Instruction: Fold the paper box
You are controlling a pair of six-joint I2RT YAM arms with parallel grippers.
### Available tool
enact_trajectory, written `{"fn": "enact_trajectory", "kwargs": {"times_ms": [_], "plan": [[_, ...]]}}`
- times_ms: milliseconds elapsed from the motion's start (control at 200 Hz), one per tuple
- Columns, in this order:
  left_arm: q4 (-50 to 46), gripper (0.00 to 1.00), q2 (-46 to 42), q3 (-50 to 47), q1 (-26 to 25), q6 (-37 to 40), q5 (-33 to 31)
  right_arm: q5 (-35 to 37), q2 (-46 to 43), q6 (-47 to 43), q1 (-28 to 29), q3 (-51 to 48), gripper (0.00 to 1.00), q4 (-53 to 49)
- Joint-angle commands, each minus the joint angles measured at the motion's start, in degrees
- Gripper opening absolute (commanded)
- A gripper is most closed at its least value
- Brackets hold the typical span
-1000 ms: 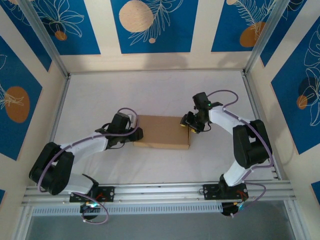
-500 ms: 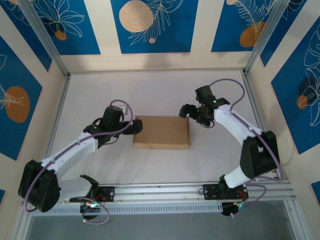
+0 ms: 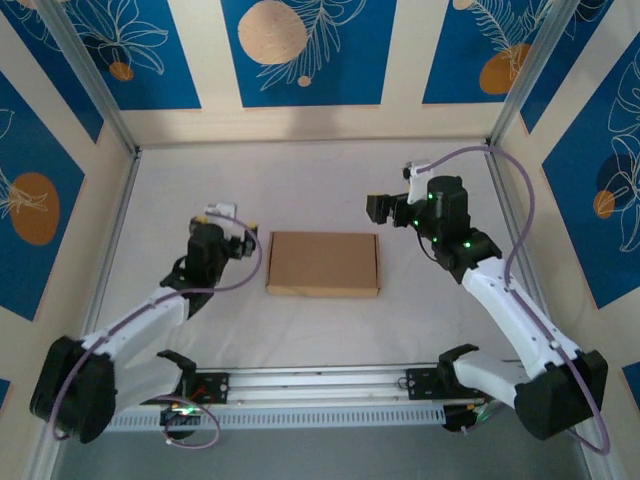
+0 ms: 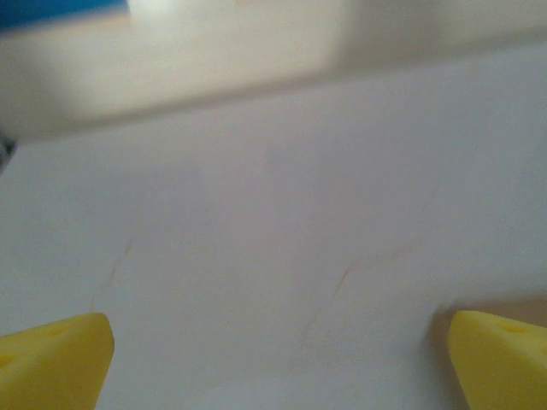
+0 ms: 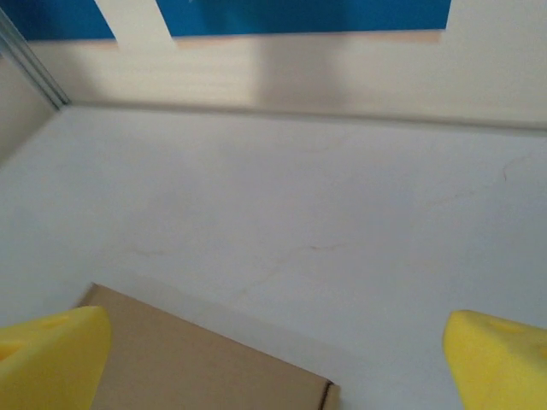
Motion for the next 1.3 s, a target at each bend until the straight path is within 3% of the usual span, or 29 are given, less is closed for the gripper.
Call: {"fn": "enact_trajectory", "kwargs": {"times_ms": [0, 90, 190, 295, 330, 410, 445, 495, 520, 590, 615, 645, 715, 765, 800, 875, 1296], "plan": [[15.2, 1.0, 3.35, -2.94, 3.54, 4.37, 0.04, -3.92, -1.53, -8.97, 0.28, -6.92, 0.99, 15.13], [12.41, 1.0, 3.81, -2.2, 6.1, 3.67, 1.15, 1.11, -0.01, -7.89, -2.03, -14.04, 0.99, 24.32], [10.82, 1.0, 7.52, -0.74, 9.59, 3.04, 4.22, 1.97, 2.41, -5.93, -8.09, -16.98, 0.99, 23.79], [18.75, 1.0, 14.47, -3.03, 13.25, 0.6, 7.93, 2.12, 4.18, -2.23, -15.32, -23.72, 0.99, 30.23], [13.71, 1.0, 14.94, -0.83, 14.79, -0.9, 9.8, 0.84, 4.98, -0.98, -17.62, -26.47, 0.99, 34.27], [12.28, 1.0, 16.72, 1.18, 17.77, -1.11, 16.59, -2.26, 7.88, -0.99, -21.41, -34.43, 0.99, 48.79], [14.21, 1.0, 17.5, 1.29, 17.94, 1.49, 17.58, -2.65, 9.45, -0.37, -22.33, -36.98, 0.99, 55.46], [20.3, 1.0, 18.03, -0.74, 17.92, 5.12, 19.64, -6.22, 9.99, -0.34, -23.49, -37.43, 0.99, 56.8], [26.63, 1.0, 18.88, -3.35, 18.0, 5.16, 19.47, -8.07, 10.34, -0.6, -23.82, -37.02, 0.99, 56.61], [51.35, 1.0, 26.46, -12.08, 18.28, 1.94, 9.97, -10.37, 14.02, -0.4, -23.86, -36.84, 0.99, 61.07], [57.79, 1.0, 27.92, -14.36, 18.72, 1.65, 10.32, -10.55, 16.49, -0.6, -23.86, -37.28, 0.99, 64.55], [56.69, 1.0, 26.35, -15.49, 19.01, 1.25, 12.19, -10.58, 19.55, -0.58, -23.93, -37.71, 0.99, 68.08], [43.81, 1.0, 25.1, -9.64, 19.0, 3.68, 19.03, -9.73, 27.57, 0.63, -23.86, -38.0, 0.99, 78.03], [32.51, 1.0, 24.52, -4.39, 19.16, 4.68, 21.93, -12.37, 25.19, -1.82, -23.35, -34.17, 0.99, 65.75], [33.72, 1.0, 24.54, -4.85, 20.01, 2.96, 20.29, -11.32, 24.59, -3.56, -21.85, -29.43, 0.99, 55.85], [33.83, 1.0, 24.86, -4.75, 19.47, 3.6, 18.93, -6.41, 25.53, -4.02, -19.92, -28.31, 0.99, 55.39], [34.38, 1.0, 25.0, -4.77, 19.18, 3.7, 18.56, -6.35, 25.54, -4.11, -19.95, -28.01, 0.99, 55.27]]}}
